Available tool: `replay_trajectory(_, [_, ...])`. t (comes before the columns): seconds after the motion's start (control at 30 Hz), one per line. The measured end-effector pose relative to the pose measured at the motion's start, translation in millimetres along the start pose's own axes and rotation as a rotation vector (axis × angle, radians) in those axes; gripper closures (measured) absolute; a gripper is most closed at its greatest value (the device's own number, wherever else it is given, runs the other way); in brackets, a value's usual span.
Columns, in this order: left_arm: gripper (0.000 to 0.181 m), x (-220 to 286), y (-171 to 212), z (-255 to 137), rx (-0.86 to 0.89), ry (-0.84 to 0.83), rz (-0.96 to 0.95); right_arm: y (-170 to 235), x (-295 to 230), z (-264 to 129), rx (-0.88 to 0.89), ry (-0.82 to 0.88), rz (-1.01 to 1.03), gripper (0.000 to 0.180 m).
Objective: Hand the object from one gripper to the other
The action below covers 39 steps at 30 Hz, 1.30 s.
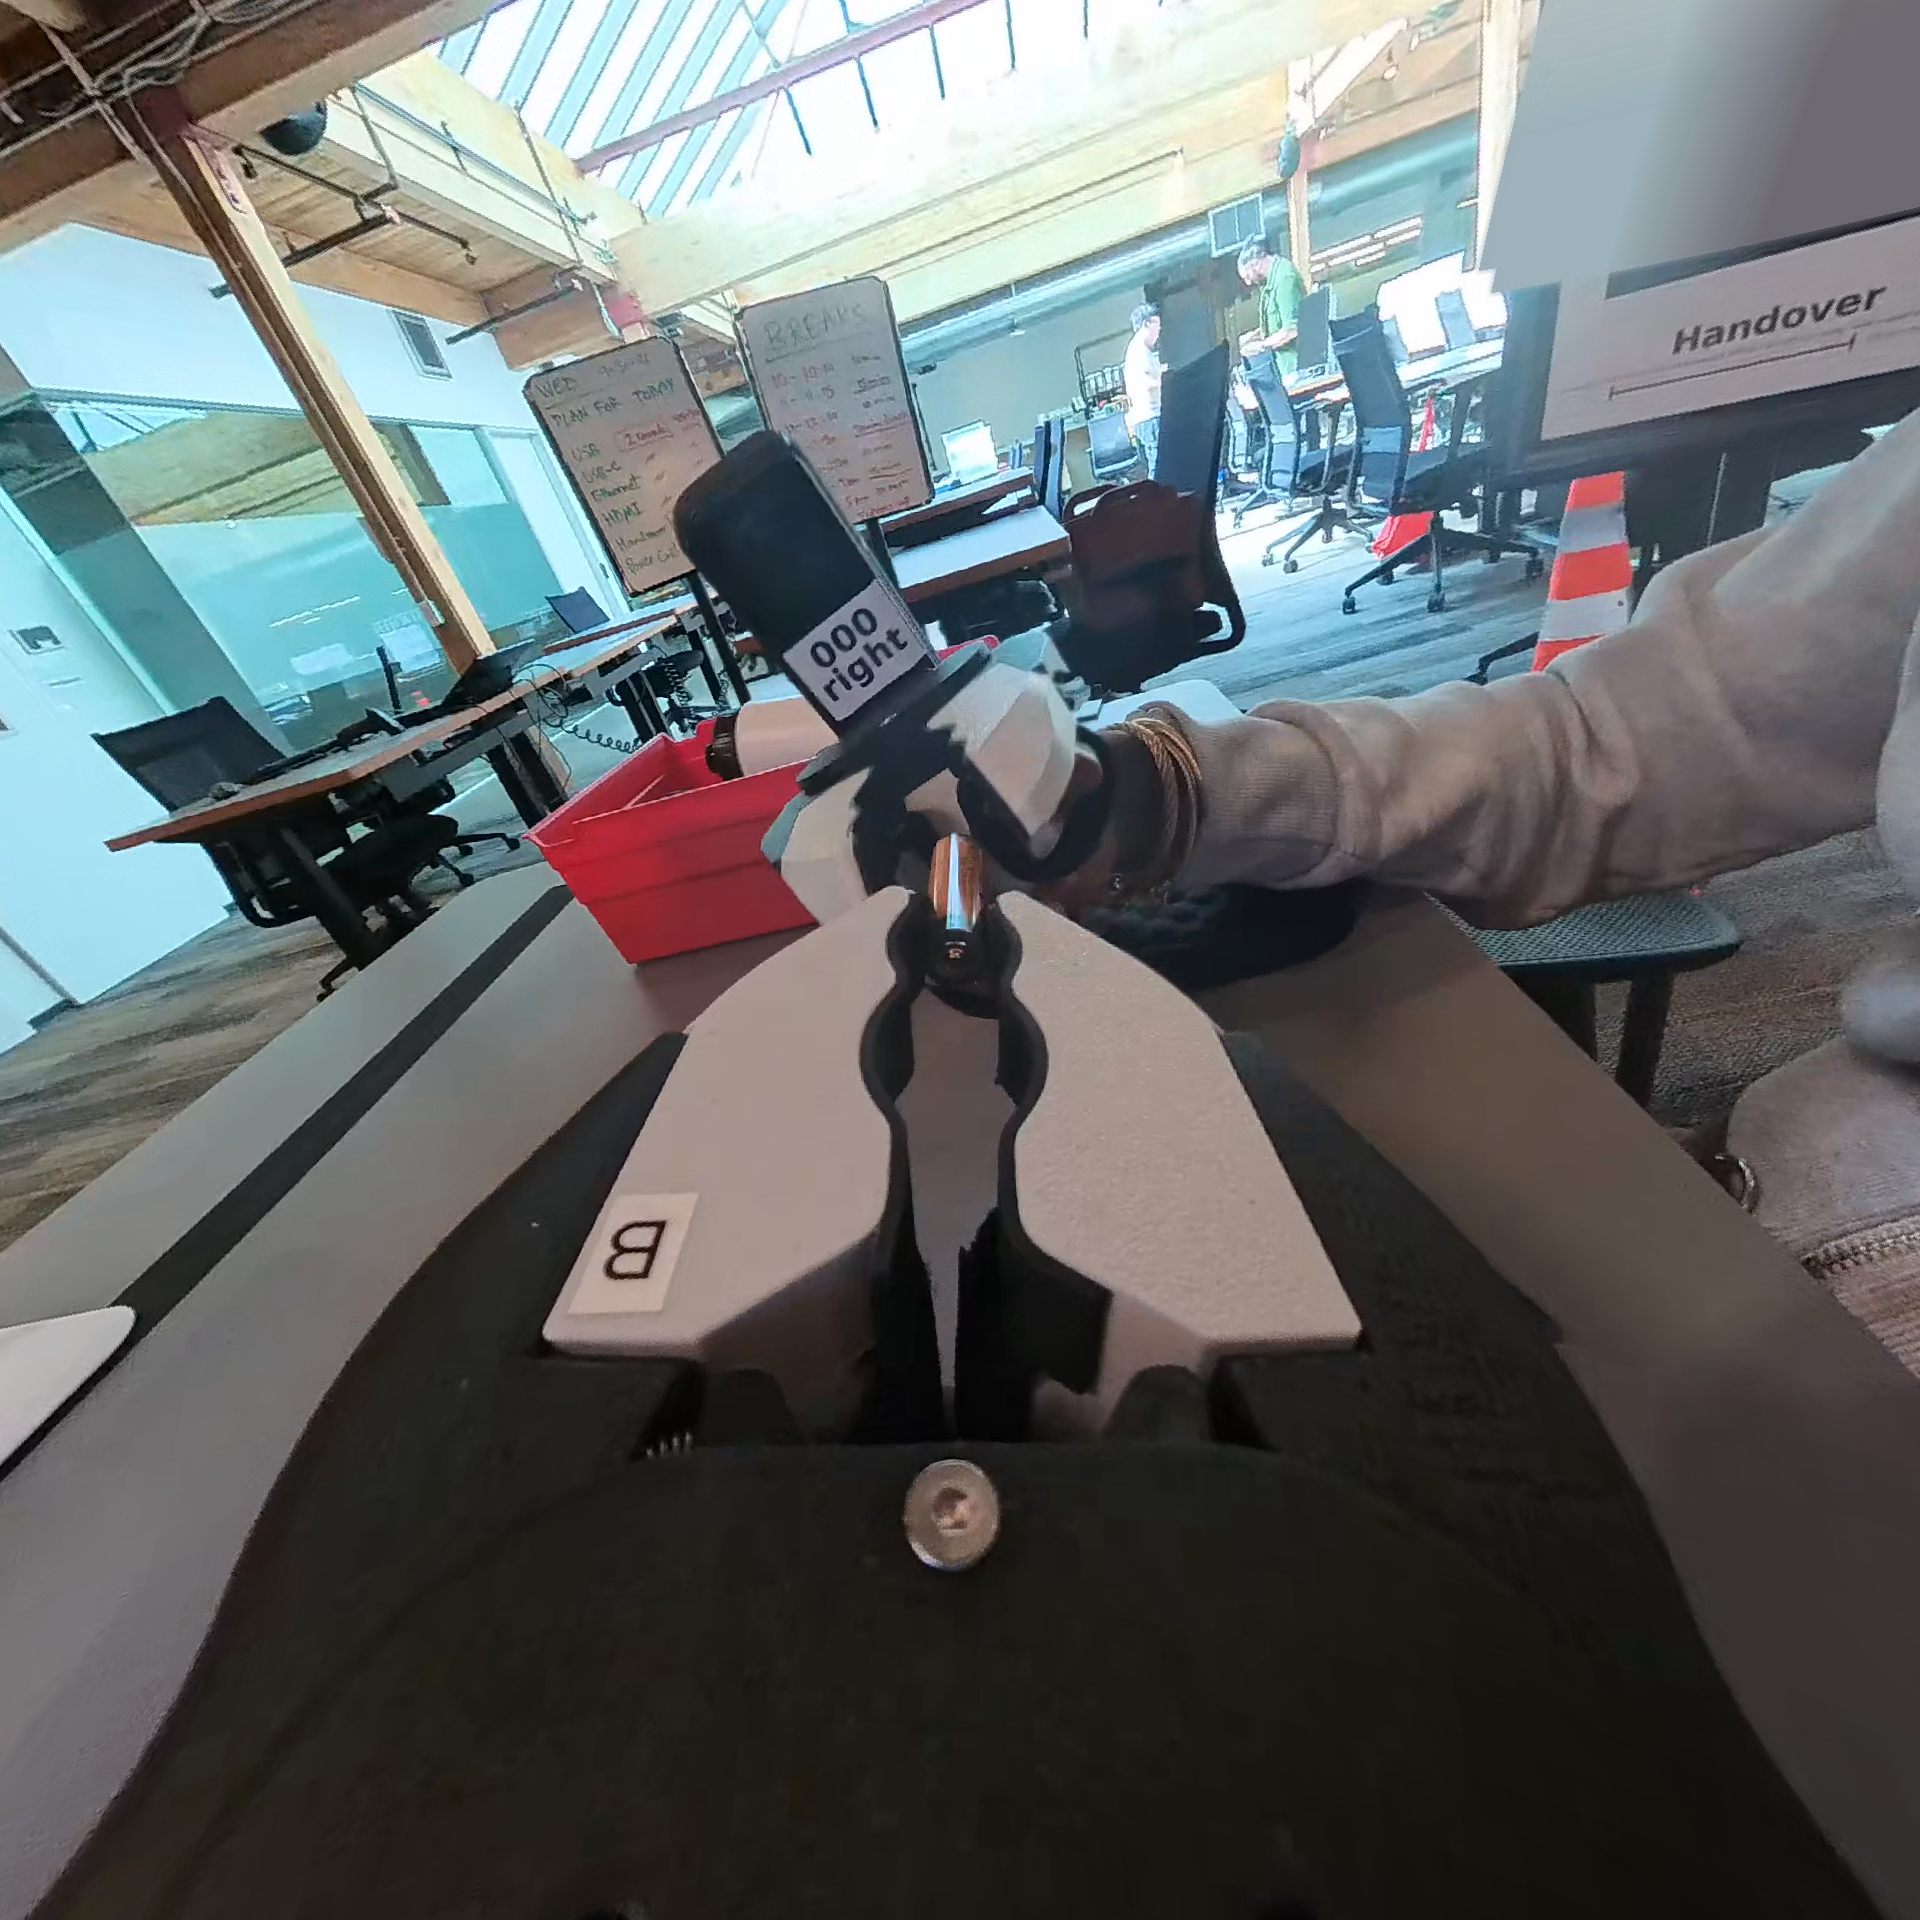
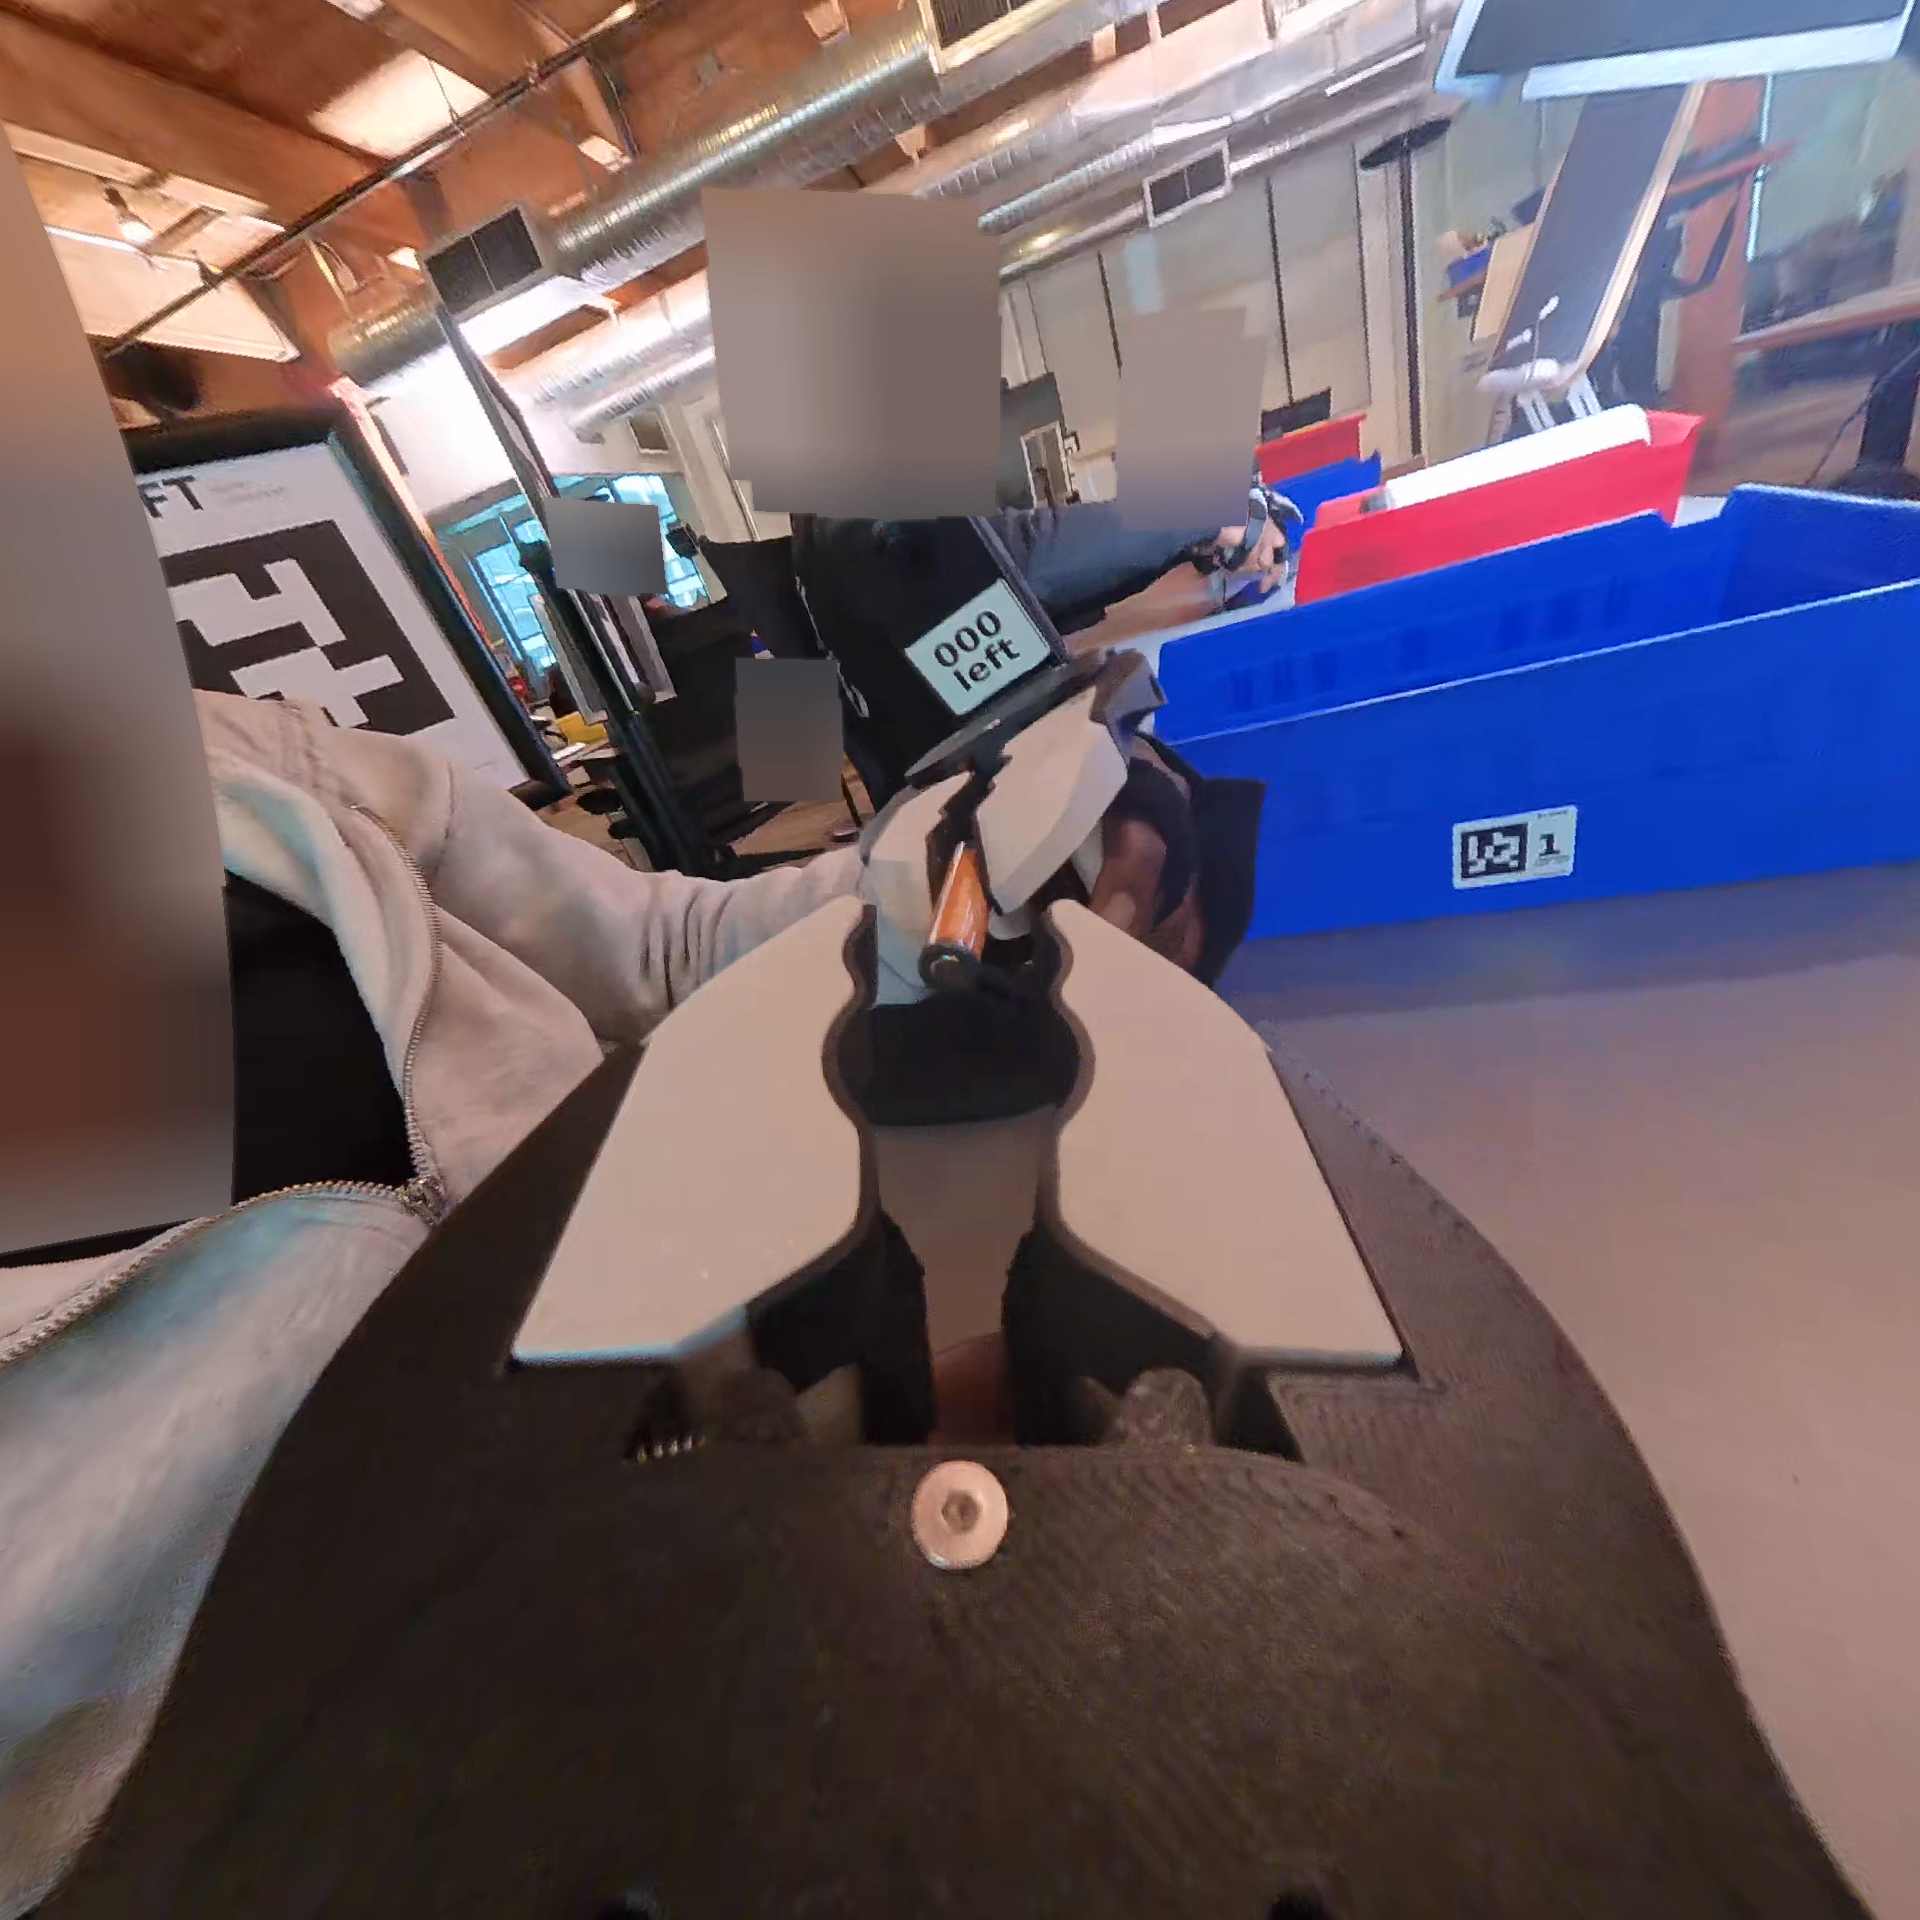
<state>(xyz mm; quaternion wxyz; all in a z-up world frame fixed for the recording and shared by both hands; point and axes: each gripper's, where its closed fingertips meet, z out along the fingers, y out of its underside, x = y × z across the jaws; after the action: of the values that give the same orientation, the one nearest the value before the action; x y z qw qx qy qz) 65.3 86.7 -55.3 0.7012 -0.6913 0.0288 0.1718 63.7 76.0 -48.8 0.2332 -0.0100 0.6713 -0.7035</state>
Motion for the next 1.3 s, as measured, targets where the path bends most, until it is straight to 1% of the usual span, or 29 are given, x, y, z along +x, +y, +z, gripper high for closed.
replay_trajectory(0.03, [0.17, 0, 0, 0, -0.001, 0.001, -0.001, 2, 1, 1, -0.009, 0.007, -0.003, 0.152])
replay_trajectory(0.13, [0.17, 1, 1, 1, -0.003, 0.005, -0.01, 4, 0, 1, -0.024, 0.01, -0.043, 0.167])
replay_trajectory(0.2, [0.17, -1, 1, 1, -0.001, -0.01, -0.037, 7, 3, 1, -0.046, 0.046, -0.11, 0.169])
replay_trajectory(0.3, [0.167, -3, 1, 0, 0.009, -0.005, -0.121, 6, 7, 0, -0.059, 0.113, -0.289, 0.169])
replay_trajectory(0.43, [0.157, 2, 2, 1, 0.016, 0.068, -0.285, 2, 4, 1, -0.067, 0.184, -0.619, 0.169])
replay_trajectory(0.53, [0.156, 4, 0, 0, 0.023, 0.1, -0.346, 0, 1, 2, -0.075, 0.217, -0.775, 0.169])
replay_trajectory(0.63, [0.157, 3, 0, 0, 0.023, 0.102, -0.383, 2, 4, 2, -0.111, 0.259, -0.868, 0.169])
replay_trajectory(0.7, [0.163, 4, -1, -1, 0.027, 0.116, -0.394, 3, 5, 3, -0.123, 0.27, -0.902, 0.169])
replay_trajectory(0.77, [0.169, 3, 0, -1, 0.027, 0.106, -0.379, 4, 3, 4, -0.126, 0.264, -0.918, 0.169])
replay_trajectory(0.83, [0.17, 2, 1, -1, 0.024, 0.091, -0.342, 4, 3, 4, -0.128, 0.267, -0.929, 0.169])
replay_trajectory(0.9, [0.17, 3, 0, -1, 0.023, 0.089, -0.32, 3, 3, 4, -0.122, 0.264, -0.911, 0.169])
replay_trajectory(0.97, [0.17, 3, -1, -1, 0.031, 0.083, -0.271, 3, 1, 4, -0.096, 0.241, -0.819, 0.168])
replay_trajectory(1.07, [0.171, 2, -5, -1, 0.043, 0.049, -0.14, 4, -2, 4, -0.062, 0.144, -0.532, 0.149])
replay_trajectory(1.13, [0.171, 3, -5, -1, 0.04, 0.032, -0.076, 3, -3, 4, -0.035, 0.083, -0.327, 0.145])
replay_trajectory(1.23, [0.171, 2, -3, 0, 0.026, 0.01, -0.014, -2, -6, 2, 0.013, -0.003, -0.094, 0.147])
replay_trajectory(1.3, [0.171, 2, -2, 0, 0.019, 0.006, 0.0, -3, -5, 1, 0.023, -0.026, -0.008, 0.152])
